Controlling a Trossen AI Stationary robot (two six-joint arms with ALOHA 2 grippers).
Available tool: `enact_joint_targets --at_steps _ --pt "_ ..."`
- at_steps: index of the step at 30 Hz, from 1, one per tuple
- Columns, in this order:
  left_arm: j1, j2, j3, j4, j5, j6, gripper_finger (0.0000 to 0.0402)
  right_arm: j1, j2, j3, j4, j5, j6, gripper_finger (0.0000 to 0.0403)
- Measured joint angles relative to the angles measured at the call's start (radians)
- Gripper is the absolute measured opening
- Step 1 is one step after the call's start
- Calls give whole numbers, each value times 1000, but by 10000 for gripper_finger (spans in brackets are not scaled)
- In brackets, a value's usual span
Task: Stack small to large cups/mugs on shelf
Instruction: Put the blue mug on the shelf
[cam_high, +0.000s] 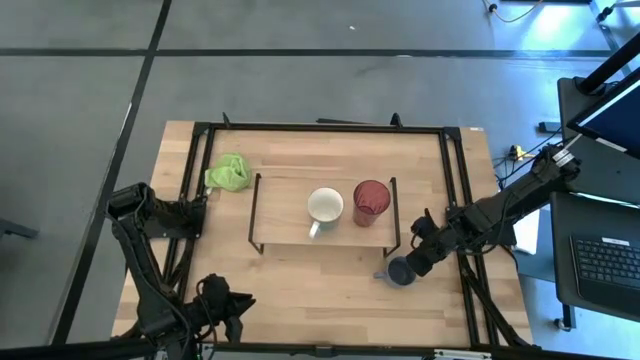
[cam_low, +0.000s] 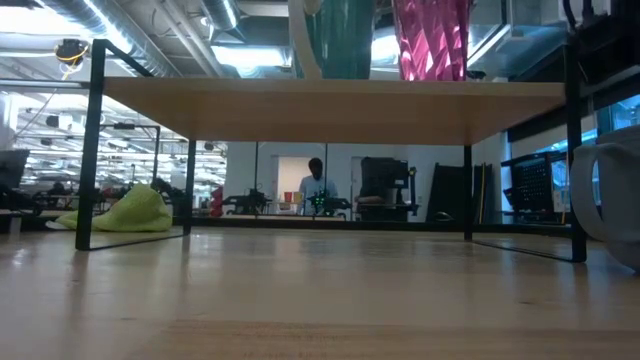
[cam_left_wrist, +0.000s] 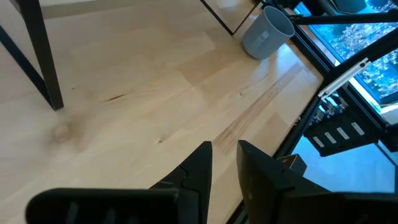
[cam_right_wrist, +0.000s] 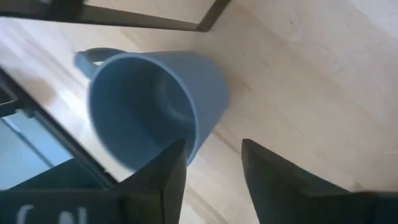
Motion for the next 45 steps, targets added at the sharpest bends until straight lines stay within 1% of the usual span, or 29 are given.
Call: enact_joint_targets --at_steps 9,18,24,33,37,45 --pt "0 0 0 0 6 -13 69 0 90 0 37 9 -29 158" --pt "-1 0 0 0 40 -20 69 0 150 0 71 18 1 158" --pt "-4 0 0 1 41 -19 69 4 148 0 140 27 67 158" --pt "-20 0 1 -9 41 -19 69 57 145 0 91 27 140 155" --pt "-21 0 1 -15 46 -19 69 71 145 0 86 27 141 121" --pt "-23 0 1 -23 48 -19 69 78 145 0 129 26 140 19"
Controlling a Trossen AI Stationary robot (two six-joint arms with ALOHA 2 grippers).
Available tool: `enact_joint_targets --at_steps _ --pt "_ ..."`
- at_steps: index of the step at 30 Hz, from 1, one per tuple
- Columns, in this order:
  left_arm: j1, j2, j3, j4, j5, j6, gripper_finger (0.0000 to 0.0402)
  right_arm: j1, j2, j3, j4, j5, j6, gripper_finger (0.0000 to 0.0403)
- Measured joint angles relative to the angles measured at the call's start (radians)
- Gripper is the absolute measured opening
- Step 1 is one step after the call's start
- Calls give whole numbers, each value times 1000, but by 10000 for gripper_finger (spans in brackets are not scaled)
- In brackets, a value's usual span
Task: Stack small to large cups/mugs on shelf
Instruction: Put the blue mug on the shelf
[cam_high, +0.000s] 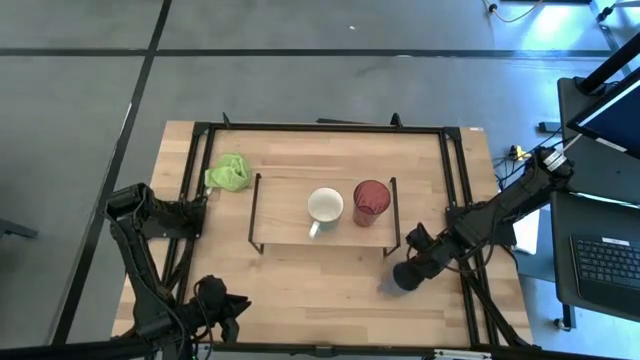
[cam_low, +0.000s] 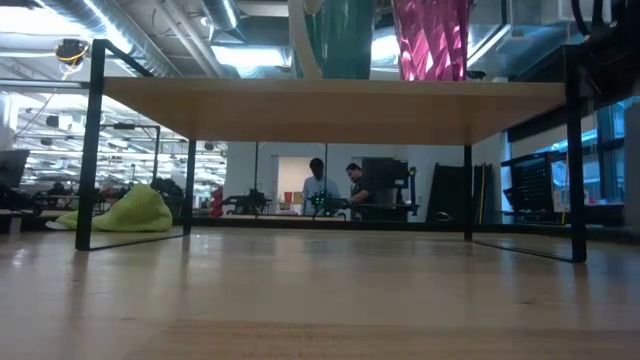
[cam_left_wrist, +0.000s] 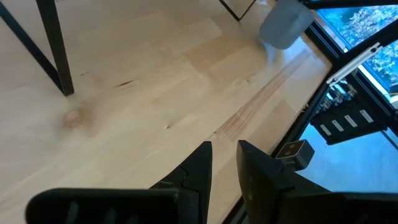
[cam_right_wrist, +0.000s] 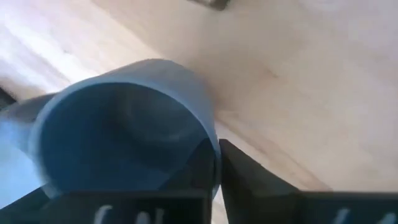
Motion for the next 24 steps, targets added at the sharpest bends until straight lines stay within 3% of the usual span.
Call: enact_joint_targets --at_steps 6,14,18,21,24 --pt "0 0 0 -4 1 0 69 68 0 0 9 -2 -31 22" --pt "0 0 0 -4 1 0 69 144 0 3 -69 -31 -203 11" --pt "0 0 0 -4 6 0 69 154 1 58 -266 -18 -352 21" --pt "0 0 0 -4 8 0 69 153 1 125 -431 52 -466 32" --pt "4 0 0 -4 8 0 69 152 1 189 -481 129 -545 35"
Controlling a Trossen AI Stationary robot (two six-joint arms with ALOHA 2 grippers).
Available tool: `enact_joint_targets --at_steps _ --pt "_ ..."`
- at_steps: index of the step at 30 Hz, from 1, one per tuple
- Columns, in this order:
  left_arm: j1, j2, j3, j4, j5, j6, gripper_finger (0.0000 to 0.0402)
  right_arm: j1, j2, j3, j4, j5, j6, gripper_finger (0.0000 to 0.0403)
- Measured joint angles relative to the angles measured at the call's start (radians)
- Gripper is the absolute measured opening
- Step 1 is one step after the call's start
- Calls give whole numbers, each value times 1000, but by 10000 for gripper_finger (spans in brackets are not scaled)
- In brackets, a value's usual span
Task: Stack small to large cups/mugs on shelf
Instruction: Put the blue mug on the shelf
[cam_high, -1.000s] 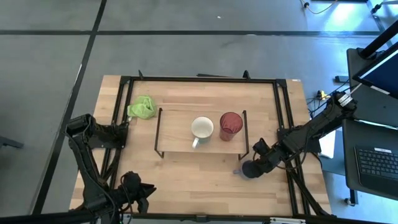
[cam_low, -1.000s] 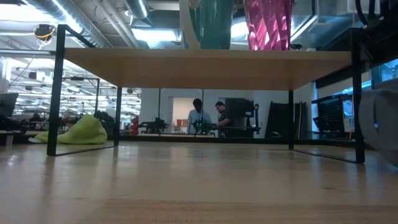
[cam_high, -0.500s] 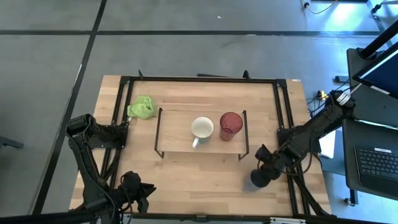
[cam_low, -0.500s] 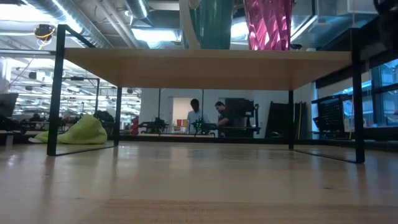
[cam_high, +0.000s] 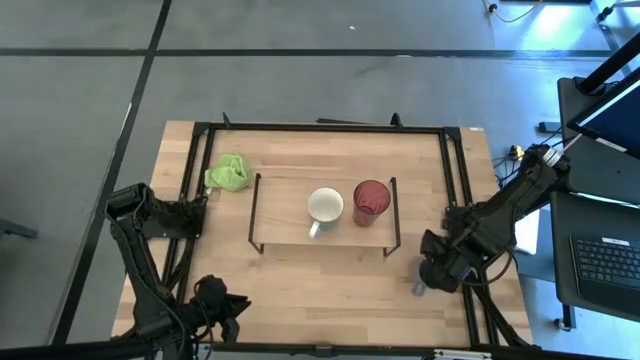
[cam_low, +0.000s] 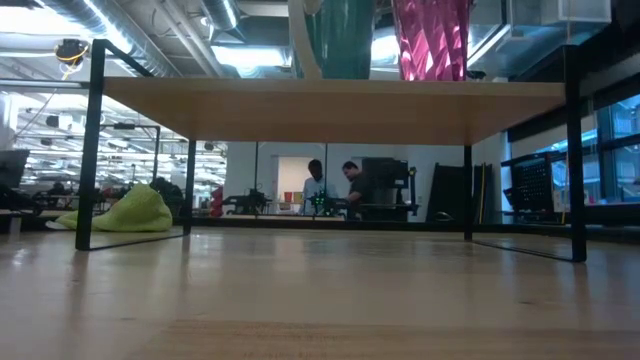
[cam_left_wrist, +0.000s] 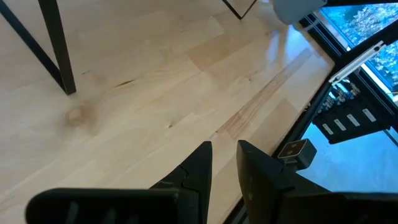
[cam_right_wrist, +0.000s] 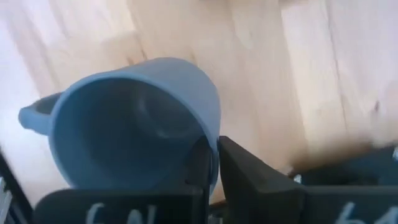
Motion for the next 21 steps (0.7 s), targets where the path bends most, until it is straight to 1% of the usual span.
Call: enact_joint_targets --at_steps 2,4,8,12,15,18,21 --pt "2 0 0 0 0 0 69 0 0 15 6 17 -42 36" --pt "4 0 0 0 0 0 69 0 0 13 14 -1 -71 36" --pt "4 0 0 0 0 0 69 1 15 -14 15 -116 -155 37" --pt "4 0 0 0 0 2 69 6 35 -15 30 -177 -265 37" --pt "7 0 0 0 18 2 69 6 35 -15 52 -205 -296 38" --pt "11 0 0 0 46 2 69 6 36 -15 82 -225 -297 38" --pt "11 0 0 0 46 2 69 6 35 -15 111 -239 -286 38"
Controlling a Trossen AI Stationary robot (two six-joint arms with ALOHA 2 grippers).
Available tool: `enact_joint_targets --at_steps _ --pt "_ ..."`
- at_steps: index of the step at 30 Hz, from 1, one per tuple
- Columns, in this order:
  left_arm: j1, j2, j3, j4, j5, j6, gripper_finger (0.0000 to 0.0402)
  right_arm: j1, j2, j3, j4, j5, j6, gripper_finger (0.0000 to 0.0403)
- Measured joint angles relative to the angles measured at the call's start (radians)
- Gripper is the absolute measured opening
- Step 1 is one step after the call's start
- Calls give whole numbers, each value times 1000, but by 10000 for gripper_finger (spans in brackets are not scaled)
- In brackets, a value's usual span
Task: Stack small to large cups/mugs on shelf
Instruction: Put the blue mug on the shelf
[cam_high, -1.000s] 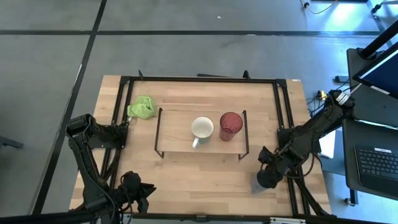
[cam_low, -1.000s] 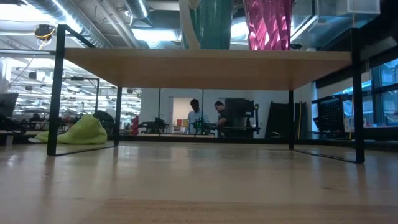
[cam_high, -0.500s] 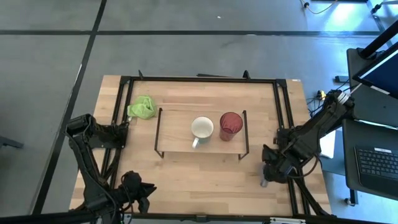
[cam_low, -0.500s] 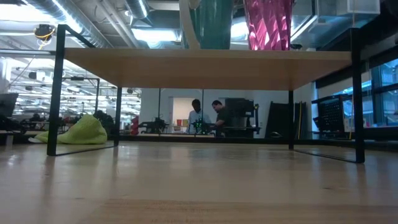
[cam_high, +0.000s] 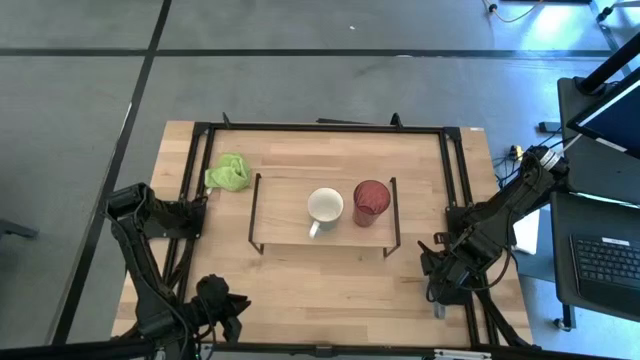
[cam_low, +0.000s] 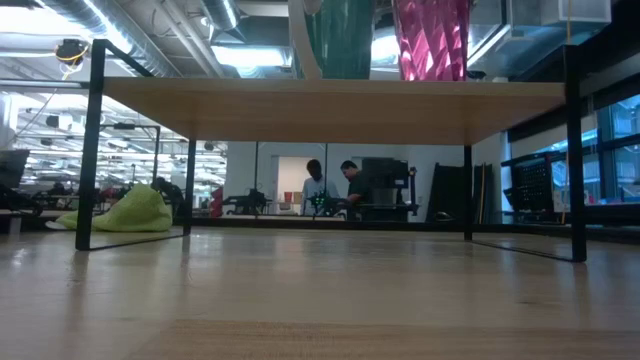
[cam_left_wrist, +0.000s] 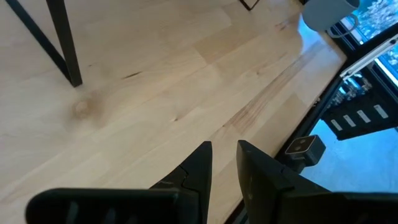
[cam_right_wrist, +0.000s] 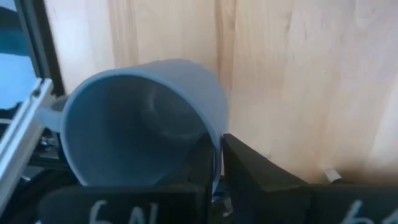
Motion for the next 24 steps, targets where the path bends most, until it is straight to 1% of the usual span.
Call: enact_joint_targets --at_steps 5,15,18,24 --pt "0 0 0 -8 0 1 69 0 0 0 -2 0 45 38" --pt "20 0 0 -26 2 19 69 0 0 0 5 0 48 39" --pt "19 0 0 -26 3 19 69 0 0 0 13 3 55 57" --pt "25 0 0 -26 4 19 69 0 0 0 13 33 75 120"
